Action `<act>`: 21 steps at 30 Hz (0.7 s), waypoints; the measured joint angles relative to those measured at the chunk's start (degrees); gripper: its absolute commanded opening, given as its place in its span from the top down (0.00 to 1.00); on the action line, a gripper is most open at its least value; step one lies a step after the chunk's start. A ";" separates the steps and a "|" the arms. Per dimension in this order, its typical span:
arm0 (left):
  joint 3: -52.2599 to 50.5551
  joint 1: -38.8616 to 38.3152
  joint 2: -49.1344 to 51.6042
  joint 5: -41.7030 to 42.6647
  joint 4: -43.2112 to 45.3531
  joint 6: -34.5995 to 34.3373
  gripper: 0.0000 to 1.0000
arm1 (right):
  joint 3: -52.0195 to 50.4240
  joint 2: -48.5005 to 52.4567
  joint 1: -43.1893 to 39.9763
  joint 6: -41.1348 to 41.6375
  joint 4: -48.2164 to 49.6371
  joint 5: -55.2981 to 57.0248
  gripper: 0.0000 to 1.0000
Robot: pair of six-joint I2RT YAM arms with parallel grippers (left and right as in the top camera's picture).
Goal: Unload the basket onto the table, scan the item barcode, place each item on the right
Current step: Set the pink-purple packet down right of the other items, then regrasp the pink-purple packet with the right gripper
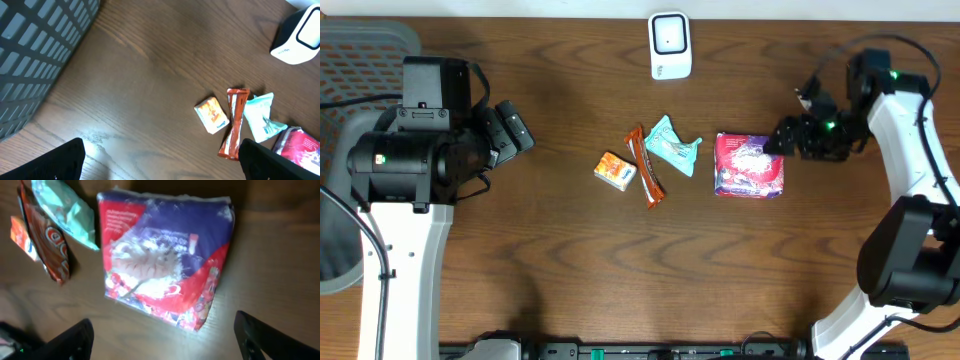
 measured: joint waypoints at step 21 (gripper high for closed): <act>0.00 0.00 0.00 0.00 0.00 0.00 0.02 | -23.56 -0.04 3.41 21.92 33.55 -10.01 0.99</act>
